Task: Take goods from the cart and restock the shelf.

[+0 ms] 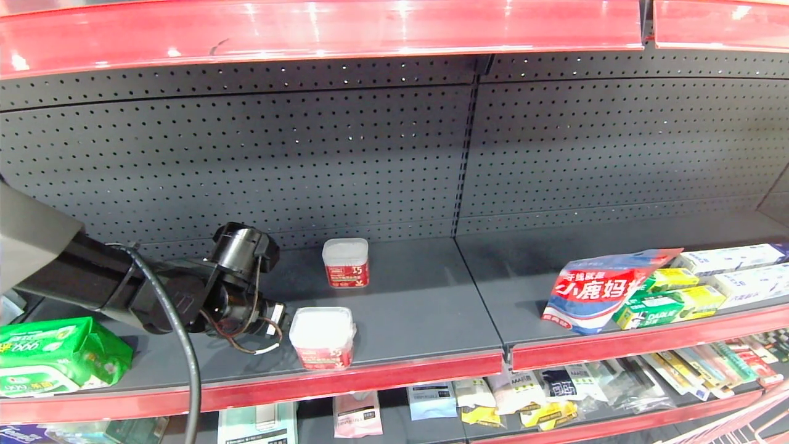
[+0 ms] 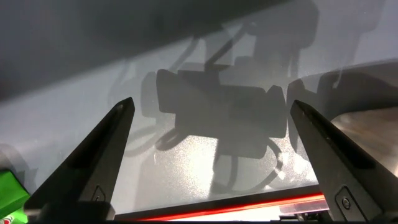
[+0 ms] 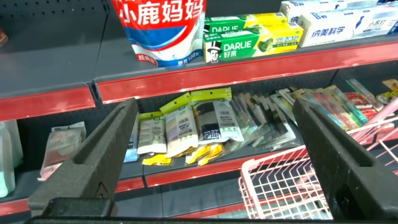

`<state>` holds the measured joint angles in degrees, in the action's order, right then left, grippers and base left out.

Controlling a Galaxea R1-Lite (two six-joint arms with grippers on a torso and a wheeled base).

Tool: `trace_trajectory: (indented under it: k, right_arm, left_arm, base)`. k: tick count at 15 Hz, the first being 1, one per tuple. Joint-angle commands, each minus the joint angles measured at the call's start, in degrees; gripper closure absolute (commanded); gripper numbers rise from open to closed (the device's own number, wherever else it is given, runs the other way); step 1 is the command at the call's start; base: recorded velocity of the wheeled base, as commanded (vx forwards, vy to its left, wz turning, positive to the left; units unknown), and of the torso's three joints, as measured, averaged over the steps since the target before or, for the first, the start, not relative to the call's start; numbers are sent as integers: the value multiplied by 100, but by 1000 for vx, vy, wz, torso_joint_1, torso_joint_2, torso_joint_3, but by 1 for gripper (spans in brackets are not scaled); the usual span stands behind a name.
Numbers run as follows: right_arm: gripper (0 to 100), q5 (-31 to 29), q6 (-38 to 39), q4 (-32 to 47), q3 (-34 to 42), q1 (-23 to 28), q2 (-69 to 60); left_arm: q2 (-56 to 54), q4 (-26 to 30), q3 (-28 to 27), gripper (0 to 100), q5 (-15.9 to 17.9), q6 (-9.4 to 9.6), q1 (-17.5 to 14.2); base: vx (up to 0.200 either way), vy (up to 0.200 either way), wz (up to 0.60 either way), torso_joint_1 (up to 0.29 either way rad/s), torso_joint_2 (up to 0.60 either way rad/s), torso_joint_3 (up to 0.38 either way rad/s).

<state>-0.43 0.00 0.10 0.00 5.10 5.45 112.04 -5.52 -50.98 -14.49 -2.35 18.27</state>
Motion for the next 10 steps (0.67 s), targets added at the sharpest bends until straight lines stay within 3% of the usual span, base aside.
trace_trajectory:
  k: [1,10]
  right_arm:
    - [0,-1,0,-1,0,0,9]
    - [0,-1,0,-1,-9,0,9]
  left_arm:
    - [-7,-1,0,0,-1,-2,1]
    - [-7,7,18,0,-1,-2,10]
  base:
    - [0,0,0,0,0,0]
    - [0,0,0,0,0,0]
